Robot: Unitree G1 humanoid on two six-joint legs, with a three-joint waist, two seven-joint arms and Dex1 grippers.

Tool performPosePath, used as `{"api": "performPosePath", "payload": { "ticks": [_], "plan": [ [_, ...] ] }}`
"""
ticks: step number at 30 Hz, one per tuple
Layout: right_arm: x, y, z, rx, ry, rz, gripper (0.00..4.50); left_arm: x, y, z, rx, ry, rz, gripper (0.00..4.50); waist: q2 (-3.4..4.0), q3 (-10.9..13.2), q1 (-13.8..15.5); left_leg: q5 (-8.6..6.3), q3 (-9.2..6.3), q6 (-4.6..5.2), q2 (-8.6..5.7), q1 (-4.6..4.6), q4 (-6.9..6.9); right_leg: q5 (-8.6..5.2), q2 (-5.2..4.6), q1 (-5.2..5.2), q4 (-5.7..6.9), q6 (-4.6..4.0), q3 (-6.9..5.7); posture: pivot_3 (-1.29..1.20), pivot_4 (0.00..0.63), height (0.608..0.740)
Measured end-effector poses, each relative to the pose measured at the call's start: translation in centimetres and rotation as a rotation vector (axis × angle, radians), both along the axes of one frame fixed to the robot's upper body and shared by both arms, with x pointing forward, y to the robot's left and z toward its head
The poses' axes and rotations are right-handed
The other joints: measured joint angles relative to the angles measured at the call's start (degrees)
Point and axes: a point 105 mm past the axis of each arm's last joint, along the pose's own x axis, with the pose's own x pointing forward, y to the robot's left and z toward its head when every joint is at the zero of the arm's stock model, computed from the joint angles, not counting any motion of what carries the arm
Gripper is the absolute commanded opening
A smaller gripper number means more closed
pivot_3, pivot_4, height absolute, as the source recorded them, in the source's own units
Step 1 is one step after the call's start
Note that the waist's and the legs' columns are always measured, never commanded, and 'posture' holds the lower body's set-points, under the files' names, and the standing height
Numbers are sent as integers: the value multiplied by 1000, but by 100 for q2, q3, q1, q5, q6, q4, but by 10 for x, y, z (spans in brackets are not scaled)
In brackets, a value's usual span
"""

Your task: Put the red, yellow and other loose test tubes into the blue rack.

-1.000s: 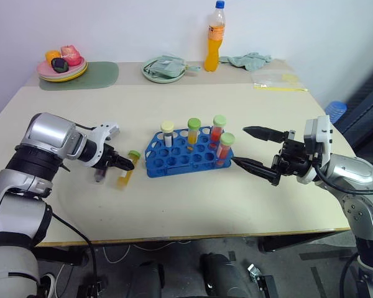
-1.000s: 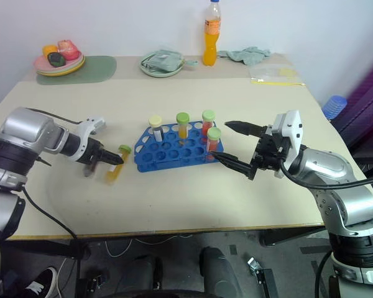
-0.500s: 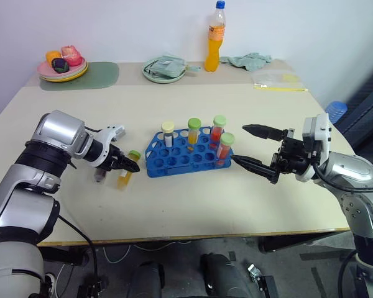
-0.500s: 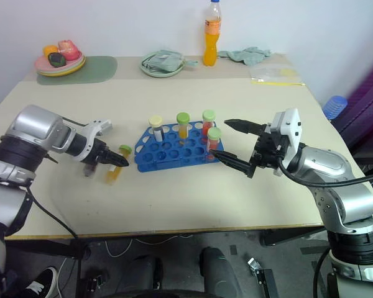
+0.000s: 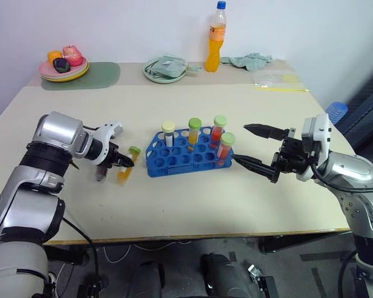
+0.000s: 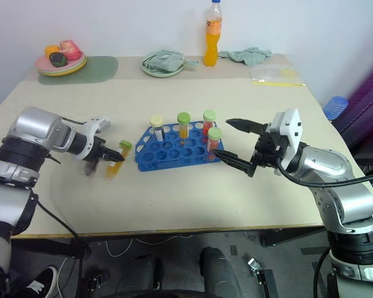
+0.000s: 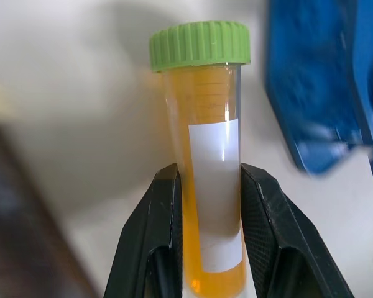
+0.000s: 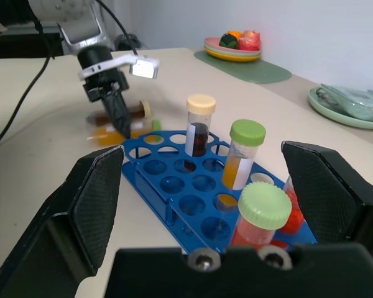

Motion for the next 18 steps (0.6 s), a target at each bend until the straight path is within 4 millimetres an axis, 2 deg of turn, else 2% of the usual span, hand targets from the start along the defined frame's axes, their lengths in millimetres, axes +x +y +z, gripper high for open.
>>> {"api": "performPosePath", "payload": {
  "ticks": [6, 9, 11, 14, 18],
  "plan": [
    [0, -3, -6, -6, 12, -21, 4500, 7, 19, 22, 30, -297, 46, 726, 1, -1, -6, 0, 3, -1, 2, 1, 0, 3, -4, 0, 3, 5, 0, 0, 150, 740],
    [1, -4, -6, -7, 10, -33, 4500, 10, 3, 36, -92, -476, 45, 726, 2, -3, 53, 0, 7, -1, 0, 0, 5, 4, -10, 3, 2, 4, -1, 0, 150, 740],
    [2, -3, -6, 4, 7, -38, 4500, 9, -20, 53, -240, -647, 8, 726, -2, -3, 138, 1, 12, -3, 1, -4, 9, 5, -13, 2, 2, 3, 0, 0, 150, 740],
    [4, -4, -7, 14, 9, -43, 4500, -10, -32, 75, -317, -865, -96, 726, -2, -4, 133, 1, 20, -4, 1, 0, 6, 5, -13, 2, -2, 3, 3, 0, 150, 740],
    [8, -10, -11, 3, 23, -63, 4500, -37, -51, 102, -322, -1097, -302, 726, 0, -5, 139, 1, 21, -5, 0, 5, 6, 4, -12, 6, -3, 0, 3, 0, 150, 740]
  ]
}}
